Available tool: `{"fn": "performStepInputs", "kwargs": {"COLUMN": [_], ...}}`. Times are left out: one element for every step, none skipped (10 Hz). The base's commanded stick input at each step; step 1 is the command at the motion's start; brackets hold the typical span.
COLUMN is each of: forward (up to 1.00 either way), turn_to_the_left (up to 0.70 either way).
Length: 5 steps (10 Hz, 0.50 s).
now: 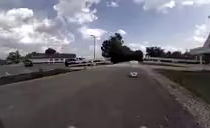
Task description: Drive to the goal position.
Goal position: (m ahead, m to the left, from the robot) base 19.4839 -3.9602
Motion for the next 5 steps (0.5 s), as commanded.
{"fn": "performStepInputs", "kwargs": {"forward": [0.70, 0.70, 0.70, 0.70, 0.70], "turn_to_the_left": [0.08, 0.24, 0.35, 0.35, 0.14]}}
